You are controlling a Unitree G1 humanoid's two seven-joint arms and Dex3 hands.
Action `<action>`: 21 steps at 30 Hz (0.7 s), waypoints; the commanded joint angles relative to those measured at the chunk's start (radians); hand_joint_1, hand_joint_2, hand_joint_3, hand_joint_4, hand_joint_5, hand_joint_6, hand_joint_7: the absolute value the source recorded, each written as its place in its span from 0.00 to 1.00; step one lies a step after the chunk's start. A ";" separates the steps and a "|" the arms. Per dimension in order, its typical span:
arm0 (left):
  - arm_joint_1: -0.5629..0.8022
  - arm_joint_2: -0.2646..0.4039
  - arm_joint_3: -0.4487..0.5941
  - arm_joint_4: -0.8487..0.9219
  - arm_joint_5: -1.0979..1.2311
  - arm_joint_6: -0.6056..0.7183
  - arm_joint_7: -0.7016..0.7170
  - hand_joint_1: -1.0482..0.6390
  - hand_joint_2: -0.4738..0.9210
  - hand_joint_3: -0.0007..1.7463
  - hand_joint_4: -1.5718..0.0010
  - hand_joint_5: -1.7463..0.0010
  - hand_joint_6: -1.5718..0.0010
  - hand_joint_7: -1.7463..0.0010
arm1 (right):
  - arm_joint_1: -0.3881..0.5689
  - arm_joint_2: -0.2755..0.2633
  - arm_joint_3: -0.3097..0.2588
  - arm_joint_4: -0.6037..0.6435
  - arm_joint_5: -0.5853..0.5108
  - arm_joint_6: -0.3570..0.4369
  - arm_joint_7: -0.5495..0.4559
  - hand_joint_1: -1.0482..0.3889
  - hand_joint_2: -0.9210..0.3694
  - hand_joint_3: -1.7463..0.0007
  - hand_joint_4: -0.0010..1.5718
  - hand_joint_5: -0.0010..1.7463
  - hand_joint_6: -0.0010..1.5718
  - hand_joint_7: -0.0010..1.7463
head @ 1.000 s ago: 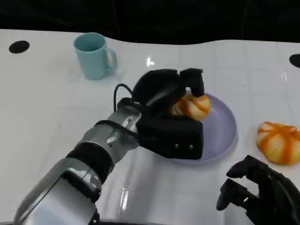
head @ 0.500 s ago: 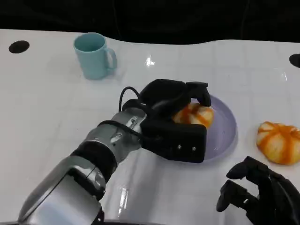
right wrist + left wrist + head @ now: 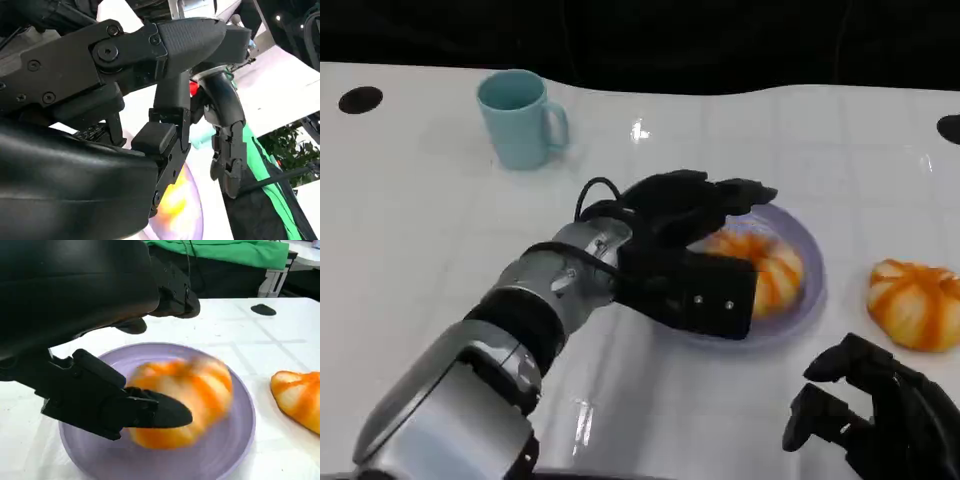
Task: Grasp the bread from the table and place it into the plate.
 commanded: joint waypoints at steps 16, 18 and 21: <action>0.032 0.089 0.041 -0.098 -0.063 -0.062 -0.078 0.15 1.00 0.31 0.98 0.75 0.88 0.94 | -0.001 -0.008 -0.015 -0.001 0.008 -0.011 0.007 0.38 0.00 0.86 0.46 0.88 0.49 0.62; 0.063 0.105 0.074 -0.121 -0.115 -0.081 -0.123 0.16 1.00 0.30 0.99 0.75 0.87 0.94 | -0.003 -0.008 -0.017 0.005 0.004 -0.020 0.012 0.38 0.00 0.86 0.46 0.88 0.49 0.62; 0.119 0.123 0.142 -0.166 -0.222 -0.098 -0.219 0.17 1.00 0.27 0.99 0.73 0.87 0.95 | -0.003 -0.008 -0.020 0.000 0.009 -0.010 0.006 0.38 0.00 0.87 0.46 0.88 0.49 0.61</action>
